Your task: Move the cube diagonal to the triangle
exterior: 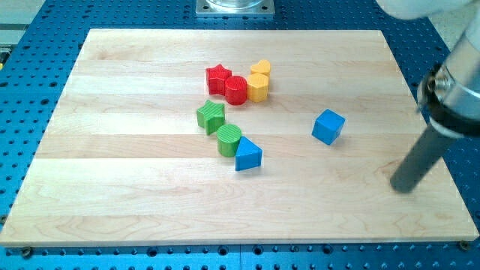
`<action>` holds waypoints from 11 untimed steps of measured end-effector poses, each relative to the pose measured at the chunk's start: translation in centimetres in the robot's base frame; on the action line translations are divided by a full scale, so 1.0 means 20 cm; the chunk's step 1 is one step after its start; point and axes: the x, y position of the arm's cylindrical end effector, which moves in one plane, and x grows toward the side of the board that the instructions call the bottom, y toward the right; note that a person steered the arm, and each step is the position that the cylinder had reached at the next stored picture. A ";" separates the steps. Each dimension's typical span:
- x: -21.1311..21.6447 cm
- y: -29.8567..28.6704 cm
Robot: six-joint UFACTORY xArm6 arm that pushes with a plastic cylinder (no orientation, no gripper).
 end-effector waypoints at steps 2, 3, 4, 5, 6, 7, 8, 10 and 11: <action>-0.33 -0.39; -0.54 -0.41; -0.63 -0.44; -0.64 -0.48; -0.64 -0.53; -0.51 -0.53; -0.46 -0.55; -0.41 -0.70; -0.41 -0.79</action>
